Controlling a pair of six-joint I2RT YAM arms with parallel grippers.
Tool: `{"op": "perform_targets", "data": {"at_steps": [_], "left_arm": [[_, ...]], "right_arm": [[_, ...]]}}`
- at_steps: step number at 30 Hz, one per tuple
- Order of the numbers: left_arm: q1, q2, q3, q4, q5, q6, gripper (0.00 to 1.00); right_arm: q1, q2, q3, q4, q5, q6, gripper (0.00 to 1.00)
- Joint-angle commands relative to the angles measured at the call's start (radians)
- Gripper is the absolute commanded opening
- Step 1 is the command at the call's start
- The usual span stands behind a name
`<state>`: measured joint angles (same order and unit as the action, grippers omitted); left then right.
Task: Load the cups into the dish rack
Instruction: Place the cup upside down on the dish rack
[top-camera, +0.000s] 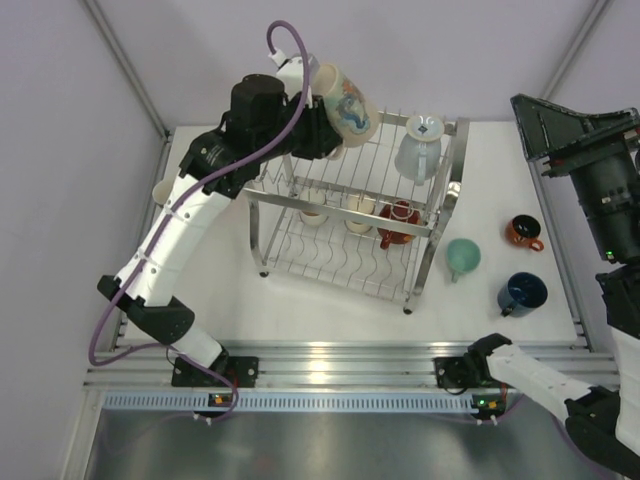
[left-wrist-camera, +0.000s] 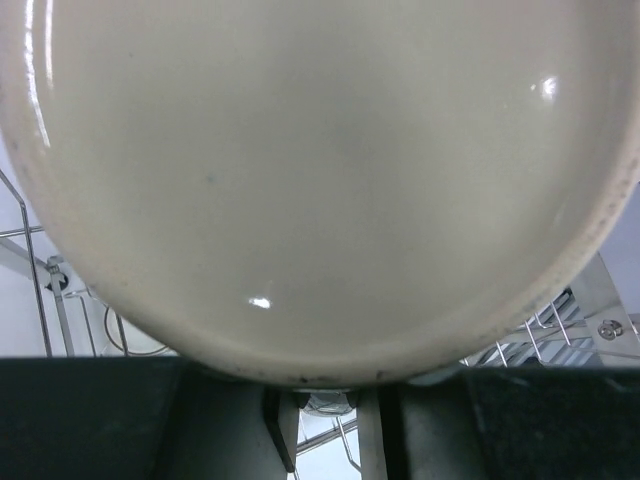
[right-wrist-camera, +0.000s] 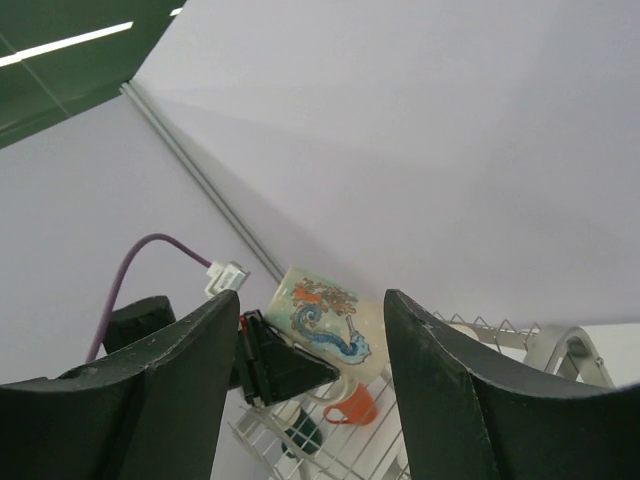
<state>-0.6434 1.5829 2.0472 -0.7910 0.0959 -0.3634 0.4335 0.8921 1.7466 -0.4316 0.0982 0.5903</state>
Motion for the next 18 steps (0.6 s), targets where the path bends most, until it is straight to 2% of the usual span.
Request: {"op": "perform_targets", "data": {"at_steps": [1, 18], "left_arm": [[-0.027, -0.038, 0.061, 0.093, 0.025, 0.035, 0.0], [-0.076, -0.066, 0.019, 0.075, 0.067, 0.052, 0.0]], "right_arm": [[-0.009, -0.001, -0.012, -0.032, 0.024, -0.041, 0.61], [-0.007, -0.016, -0.019, -0.061, 0.029, -0.052, 0.62]]}}
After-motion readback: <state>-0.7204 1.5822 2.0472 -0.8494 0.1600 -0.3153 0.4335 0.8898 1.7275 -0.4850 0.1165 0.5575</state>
